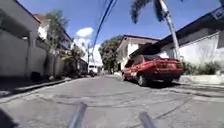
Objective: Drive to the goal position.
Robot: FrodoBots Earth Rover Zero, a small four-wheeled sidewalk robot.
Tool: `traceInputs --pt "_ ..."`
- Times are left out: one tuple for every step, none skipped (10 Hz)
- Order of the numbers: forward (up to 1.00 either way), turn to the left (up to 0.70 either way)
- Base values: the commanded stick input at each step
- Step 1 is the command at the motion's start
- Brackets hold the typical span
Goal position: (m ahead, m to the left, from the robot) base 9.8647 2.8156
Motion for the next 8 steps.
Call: traceInputs --pt "1.00 0.03" --pt "1.00 0.03" --pt "1.00 0.02" --pt "1.00 0.00" --pt "1.00 0.03" --pt "1.00 0.08" --pt "1.00 0.06" --pt "1.00 0.02"
